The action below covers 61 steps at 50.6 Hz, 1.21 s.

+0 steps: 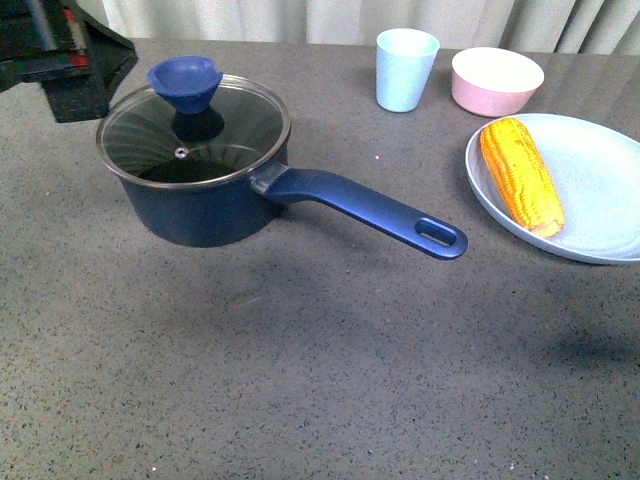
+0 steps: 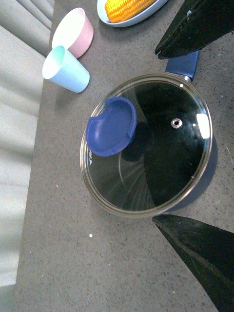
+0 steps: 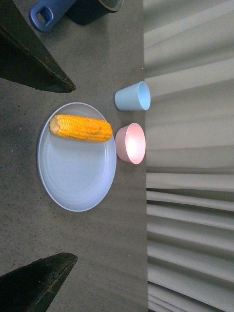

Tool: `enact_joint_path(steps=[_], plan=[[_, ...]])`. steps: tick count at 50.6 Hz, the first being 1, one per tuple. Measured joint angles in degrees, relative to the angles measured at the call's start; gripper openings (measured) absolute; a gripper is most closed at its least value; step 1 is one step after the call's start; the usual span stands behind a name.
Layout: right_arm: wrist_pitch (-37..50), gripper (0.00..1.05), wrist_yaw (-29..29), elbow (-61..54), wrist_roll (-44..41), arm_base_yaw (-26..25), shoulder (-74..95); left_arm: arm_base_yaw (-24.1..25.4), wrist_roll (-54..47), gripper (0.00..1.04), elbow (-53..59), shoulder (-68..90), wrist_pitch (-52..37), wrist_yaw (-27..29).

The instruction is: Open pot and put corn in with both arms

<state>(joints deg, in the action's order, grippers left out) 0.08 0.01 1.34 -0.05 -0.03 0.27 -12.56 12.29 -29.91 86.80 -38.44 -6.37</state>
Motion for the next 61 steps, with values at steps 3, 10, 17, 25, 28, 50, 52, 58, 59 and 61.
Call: enact_joint_path(steps=[3, 10, 17, 25, 28, 50, 52, 58, 59, 61], plan=[[0.0, 0.96, 0.0, 0.0, 0.0, 0.0, 0.0, -0.9, 0.1, 0.96, -1.2, 1.7, -0.4, 0.2], [0.0, 0.96, 0.0, 0.0, 0.0, 0.0, 0.0, -2.6, 0.4, 0.96, -3.7, 5.3, -1.1, 0.4], [0.0, 0.96, 0.0, 0.0, 0.0, 0.0, 0.0, -4.0, 0.1, 0.96, -6.0, 8.6, -1.4, 0.8], [0.0, 0.96, 0.0, 0.0, 0.0, 0.0, 0.0, -4.5, -0.4, 0.96, -8.6, 11.8, -1.9, 2.0], [0.0, 0.96, 0.0, 0.0, 0.0, 0.0, 0.0, -4.5, -0.4, 0.96, -9.9, 13.4, -2.1, 2.3], [0.0, 0.96, 0.0, 0.0, 0.0, 0.0, 0.0, -4.5, -1.6, 0.96, -17.0, 20.2, -1.9, 3.6], [0.0, 0.96, 0.0, 0.0, 0.0, 0.0, 0.0, -4.5, -1.7, 0.96, -17.3, 20.5, -1.9, 3.7], [0.0, 0.96, 0.0, 0.0, 0.0, 0.0, 0.0, -4.6, -2.4, 0.96, -18.6, 21.7, -1.7, 4.5], [0.0, 0.96, 0.0, 0.0, 0.0, 0.0, 0.0, -4.7, -2.4, 0.96, -18.8, 21.9, -1.7, 4.5], [0.0, 0.96, 0.0, 0.0, 0.0, 0.0, 0.0, -4.7, -2.6, 0.96, -19.2, 22.2, -1.6, 4.7]])
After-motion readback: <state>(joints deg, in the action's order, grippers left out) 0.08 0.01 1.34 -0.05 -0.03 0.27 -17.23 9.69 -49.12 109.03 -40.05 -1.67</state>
